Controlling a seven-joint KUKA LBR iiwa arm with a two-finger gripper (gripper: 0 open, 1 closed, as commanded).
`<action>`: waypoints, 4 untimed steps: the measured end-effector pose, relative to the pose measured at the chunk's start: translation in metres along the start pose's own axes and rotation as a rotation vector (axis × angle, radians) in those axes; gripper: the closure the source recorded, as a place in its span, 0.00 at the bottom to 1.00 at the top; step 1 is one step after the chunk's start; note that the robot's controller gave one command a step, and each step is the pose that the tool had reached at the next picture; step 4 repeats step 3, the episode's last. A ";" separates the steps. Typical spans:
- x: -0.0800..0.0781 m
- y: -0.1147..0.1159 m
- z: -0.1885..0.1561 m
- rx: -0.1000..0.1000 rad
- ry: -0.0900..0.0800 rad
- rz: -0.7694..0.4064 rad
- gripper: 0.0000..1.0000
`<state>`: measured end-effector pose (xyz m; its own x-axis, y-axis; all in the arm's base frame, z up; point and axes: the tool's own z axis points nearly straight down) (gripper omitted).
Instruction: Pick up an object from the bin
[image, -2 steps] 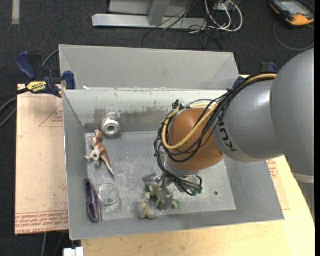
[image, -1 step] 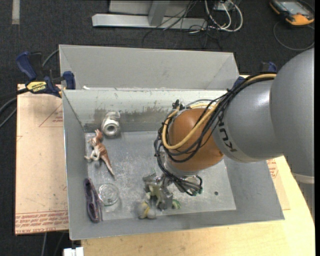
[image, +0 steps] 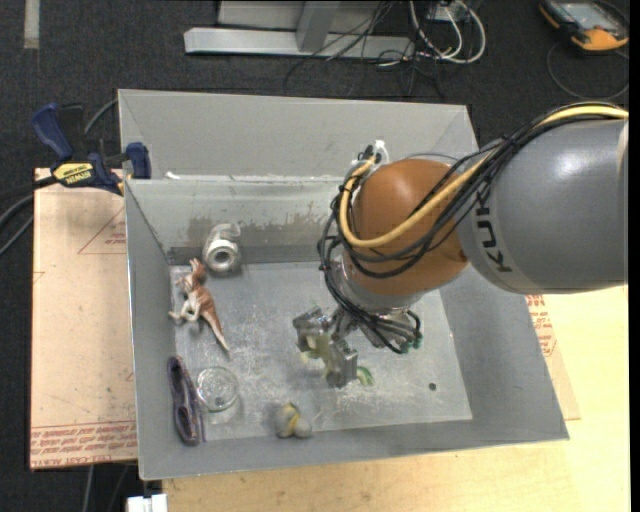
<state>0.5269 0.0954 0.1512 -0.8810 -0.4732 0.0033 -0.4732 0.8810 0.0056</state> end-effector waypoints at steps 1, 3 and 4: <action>-0.019 -0.002 0.067 0.002 -0.008 0.016 1.00; -0.066 -0.026 0.054 0.003 -0.015 0.008 1.00; -0.066 -0.026 0.054 0.003 -0.015 0.008 1.00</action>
Offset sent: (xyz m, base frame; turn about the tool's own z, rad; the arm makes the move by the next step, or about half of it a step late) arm 0.0068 -0.0148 0.1136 -0.0008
